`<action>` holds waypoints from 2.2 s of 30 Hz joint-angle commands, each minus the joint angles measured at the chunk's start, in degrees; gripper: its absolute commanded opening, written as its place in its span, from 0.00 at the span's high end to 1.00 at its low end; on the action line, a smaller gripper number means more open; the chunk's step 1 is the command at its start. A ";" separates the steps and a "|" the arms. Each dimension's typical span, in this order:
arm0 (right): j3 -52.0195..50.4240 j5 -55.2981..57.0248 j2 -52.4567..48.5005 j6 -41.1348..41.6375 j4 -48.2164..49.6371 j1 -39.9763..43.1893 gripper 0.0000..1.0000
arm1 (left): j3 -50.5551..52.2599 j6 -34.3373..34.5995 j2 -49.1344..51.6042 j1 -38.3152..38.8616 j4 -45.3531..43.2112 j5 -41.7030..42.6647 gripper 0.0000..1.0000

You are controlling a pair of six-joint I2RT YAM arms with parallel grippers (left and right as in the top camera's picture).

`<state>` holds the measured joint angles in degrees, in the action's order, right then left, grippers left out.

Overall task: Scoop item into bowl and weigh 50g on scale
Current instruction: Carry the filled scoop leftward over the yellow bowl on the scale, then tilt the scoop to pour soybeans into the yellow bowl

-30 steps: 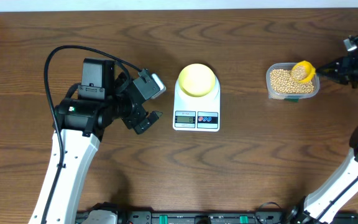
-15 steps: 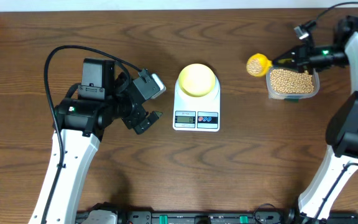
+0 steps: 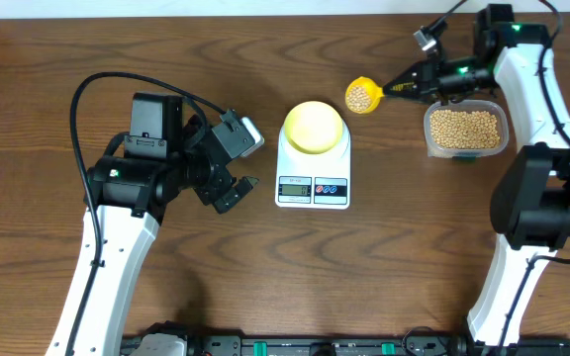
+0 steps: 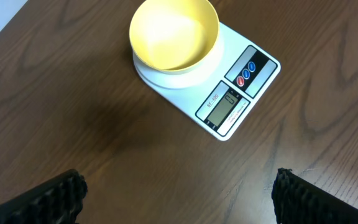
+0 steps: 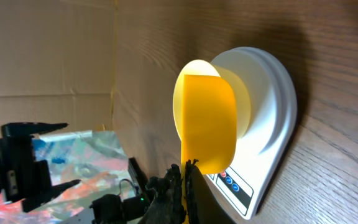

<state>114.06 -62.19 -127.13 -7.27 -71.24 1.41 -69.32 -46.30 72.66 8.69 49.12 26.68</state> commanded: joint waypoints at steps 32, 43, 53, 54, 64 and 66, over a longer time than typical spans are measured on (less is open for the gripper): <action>9.92 30.01 -0.48 -12.35 0.57 -17.38 0.99 | 0.26 0.52 0.31 -0.26 0.07 0.52 0.02; 10.08 39.82 -0.48 -17.33 1.22 -21.88 0.99 | 0.26 0.52 0.31 -0.26 0.09 0.52 0.03; 11.85 39.56 -0.35 -21.81 1.42 -22.14 0.99 | 0.26 0.52 0.31 -0.26 0.09 0.52 0.02; 11.85 39.54 -0.35 -22.21 1.44 -22.18 0.99 | 0.26 0.52 0.31 -0.26 0.09 0.52 0.02; 11.85 39.58 1.09 -29.97 0.39 -22.51 0.99 | 0.26 0.52 0.31 -0.26 0.09 0.52 0.03; 11.85 39.58 1.70 -30.95 0.35 -22.51 0.99 | 0.26 0.52 0.31 -0.26 0.09 0.52 0.02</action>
<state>124.51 -22.26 -127.11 -35.27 -70.87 -20.58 -69.32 -46.30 72.66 8.69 49.12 26.68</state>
